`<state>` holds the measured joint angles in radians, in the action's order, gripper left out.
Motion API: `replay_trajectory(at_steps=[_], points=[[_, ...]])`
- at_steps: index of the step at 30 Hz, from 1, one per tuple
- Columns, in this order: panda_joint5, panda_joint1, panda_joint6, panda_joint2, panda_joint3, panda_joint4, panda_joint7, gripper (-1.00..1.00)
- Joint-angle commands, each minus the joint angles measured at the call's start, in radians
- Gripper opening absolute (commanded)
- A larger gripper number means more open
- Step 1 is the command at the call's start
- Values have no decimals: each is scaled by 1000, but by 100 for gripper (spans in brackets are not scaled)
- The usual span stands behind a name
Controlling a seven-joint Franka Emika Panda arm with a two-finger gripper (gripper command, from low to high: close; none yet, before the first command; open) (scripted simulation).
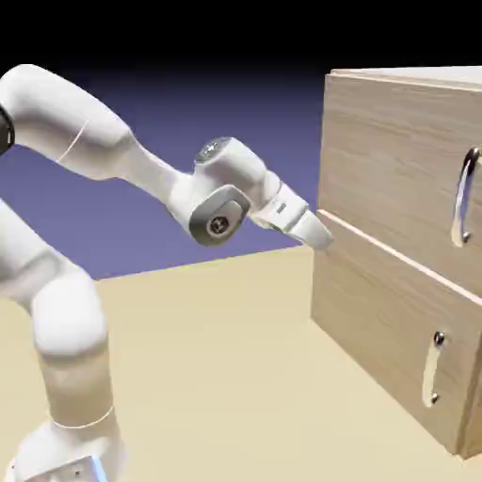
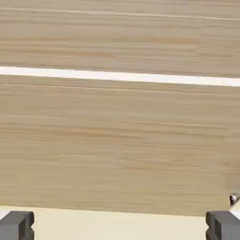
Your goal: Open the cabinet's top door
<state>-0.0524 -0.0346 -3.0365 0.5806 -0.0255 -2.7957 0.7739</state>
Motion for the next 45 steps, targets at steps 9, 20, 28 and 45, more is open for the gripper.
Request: replay_trajectory(at_steps=[9, 20, 28, 45], points=[[-391, -169, 3, 79, -190, 107, 245, 100], [-870, -375, 8, 176, -422, 238, 545, 100], [-1218, -525, 11, 247, -591, 333, 763, 100], [-1957, -845, 17, 396, -950, 535, 1226, 100]])
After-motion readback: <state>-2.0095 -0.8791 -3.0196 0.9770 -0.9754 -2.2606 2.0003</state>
